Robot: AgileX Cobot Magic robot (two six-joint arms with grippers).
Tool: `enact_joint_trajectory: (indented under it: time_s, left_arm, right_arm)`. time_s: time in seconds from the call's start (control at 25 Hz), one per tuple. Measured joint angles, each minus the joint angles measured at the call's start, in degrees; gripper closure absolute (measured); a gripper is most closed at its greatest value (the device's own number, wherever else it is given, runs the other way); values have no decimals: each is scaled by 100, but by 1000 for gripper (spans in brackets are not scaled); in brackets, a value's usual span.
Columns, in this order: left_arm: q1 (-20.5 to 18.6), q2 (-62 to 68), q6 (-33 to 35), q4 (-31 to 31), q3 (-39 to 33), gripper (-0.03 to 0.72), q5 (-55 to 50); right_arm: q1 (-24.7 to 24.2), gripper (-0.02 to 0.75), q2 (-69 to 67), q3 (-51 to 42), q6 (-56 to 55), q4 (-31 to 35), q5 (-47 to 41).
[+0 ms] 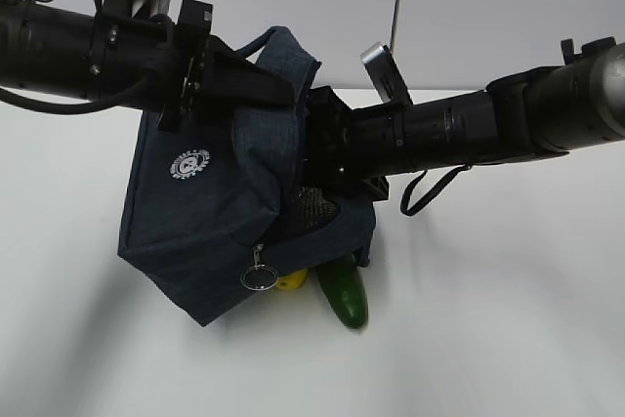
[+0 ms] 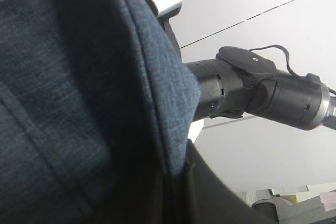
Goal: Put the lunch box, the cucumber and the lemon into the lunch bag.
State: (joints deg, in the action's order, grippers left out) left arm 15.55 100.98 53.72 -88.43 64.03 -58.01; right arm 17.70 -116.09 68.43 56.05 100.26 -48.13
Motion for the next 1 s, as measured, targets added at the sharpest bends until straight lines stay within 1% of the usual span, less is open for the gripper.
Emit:
enact_joint_trajectory:
  time_s: [0.56,0.76,0.84,1.0]
  left_arm:
    - [0,0,13,0,0,686,112]
    - [0,0,13,0,0,686,146]
    - [0,24,13,90,0,686,293]
    - [10,41,17,33,0,686,280]
  right_arm:
    - [0,358,0,0,-80,41,-55]
    - [0,312,0,9,-94,153,-208]
    - [0,297,11,9,-94,208,-290]
    - [0,290,11,34,-107,231,-370]
